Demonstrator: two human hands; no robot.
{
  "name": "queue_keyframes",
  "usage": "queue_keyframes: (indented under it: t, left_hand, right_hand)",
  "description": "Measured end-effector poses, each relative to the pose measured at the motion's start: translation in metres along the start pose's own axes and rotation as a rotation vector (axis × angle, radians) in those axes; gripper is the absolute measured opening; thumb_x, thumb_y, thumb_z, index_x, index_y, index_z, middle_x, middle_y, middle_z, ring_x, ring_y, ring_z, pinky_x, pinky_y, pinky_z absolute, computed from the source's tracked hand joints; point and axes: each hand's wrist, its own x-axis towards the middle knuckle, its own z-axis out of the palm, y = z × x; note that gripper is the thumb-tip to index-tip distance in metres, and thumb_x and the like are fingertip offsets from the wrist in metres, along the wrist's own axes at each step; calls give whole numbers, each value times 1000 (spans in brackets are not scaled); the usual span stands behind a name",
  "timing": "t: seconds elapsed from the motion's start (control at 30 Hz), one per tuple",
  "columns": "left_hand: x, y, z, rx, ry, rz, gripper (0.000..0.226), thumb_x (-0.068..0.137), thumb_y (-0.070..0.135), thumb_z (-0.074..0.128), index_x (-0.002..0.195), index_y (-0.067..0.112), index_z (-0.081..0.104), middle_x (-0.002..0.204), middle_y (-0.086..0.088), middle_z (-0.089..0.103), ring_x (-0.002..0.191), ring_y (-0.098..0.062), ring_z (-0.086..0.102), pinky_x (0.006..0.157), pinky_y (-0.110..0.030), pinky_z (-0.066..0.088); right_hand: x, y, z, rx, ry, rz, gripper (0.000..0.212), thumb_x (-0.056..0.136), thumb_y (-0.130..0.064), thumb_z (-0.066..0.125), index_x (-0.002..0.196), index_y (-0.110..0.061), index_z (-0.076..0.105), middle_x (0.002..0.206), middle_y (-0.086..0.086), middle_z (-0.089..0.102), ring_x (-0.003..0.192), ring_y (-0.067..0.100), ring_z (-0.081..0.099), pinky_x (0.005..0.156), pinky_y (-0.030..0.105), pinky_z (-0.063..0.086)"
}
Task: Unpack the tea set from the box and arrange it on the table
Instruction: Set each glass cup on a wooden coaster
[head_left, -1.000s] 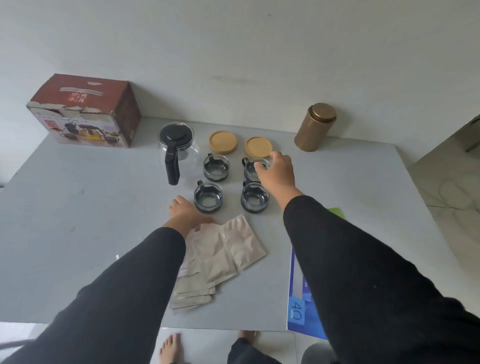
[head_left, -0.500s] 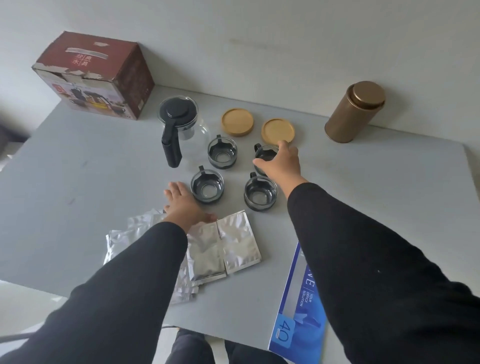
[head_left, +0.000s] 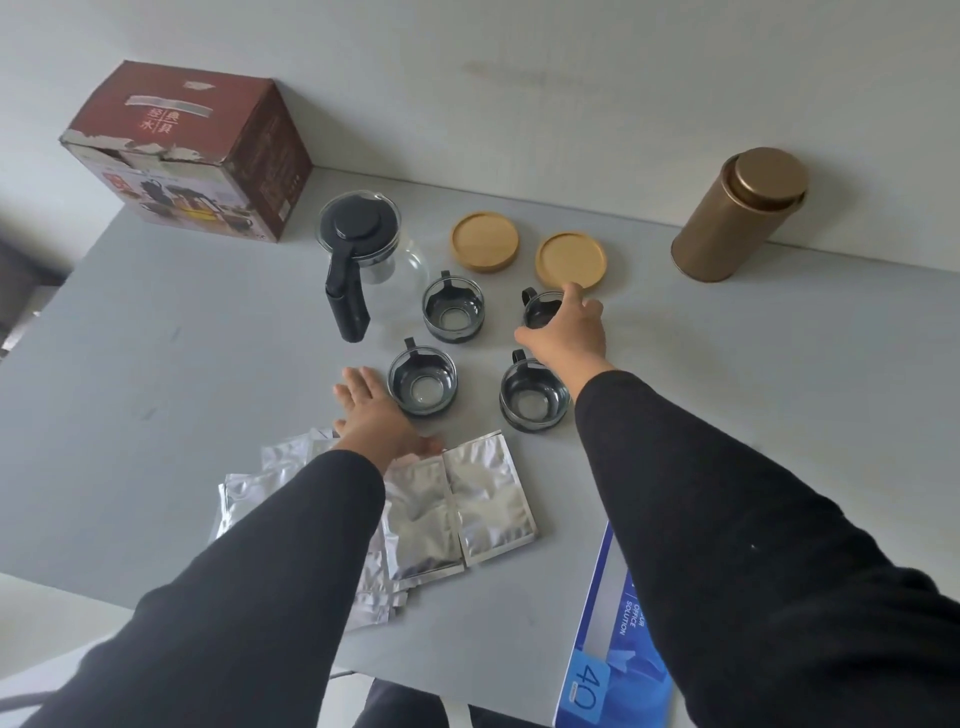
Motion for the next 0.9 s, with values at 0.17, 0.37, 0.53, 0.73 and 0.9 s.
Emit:
queue_keyframes:
  t: [0.17,0.37,0.53,0.73,0.9]
  left_hand:
    - [0,0,-1,-1,-15,8,141,66,50,81,147,6,-26,155,-10,-30,145,-31,-20,119,-49,12]
    - [-3,-1,-4,5,5,25,141,65,50,82,148,4,-23,156,-12,-27,146,-33,-19,119,-46,8]
    - [-5,-1,-2,5,32,37,142,63,53,82,148,2,-20,157,-14,-23,146,-34,-18,119,-46,6]
    - [-9,1,-2,7,43,38,141,63,52,82,148,1,-19,157,-15,-21,146,-34,-16,119,-45,7]
    - [-8,2,-1,-10,38,28,141,63,50,83,149,3,-19,157,-13,-22,146,-33,-16,120,-46,7]
  right_hand:
    - [-5,4,-11,10,49,52,78,74,-33,71,138,-15,30,130,15,37,113,38,52,91,36,47]
    - [-21,34,-37,14,99,154,75,73,-30,71,134,-14,31,129,16,37,113,38,51,94,39,48]
    - [-41,66,-47,42,87,210,78,70,-31,75,134,-16,32,128,14,38,114,36,50,95,39,48]
    - [-53,80,-45,44,63,218,77,68,-29,77,131,-16,34,127,14,39,113,35,51,95,40,48]
    - [-50,81,-49,5,32,210,82,68,-39,76,134,-19,32,129,12,40,119,33,47,97,42,45]
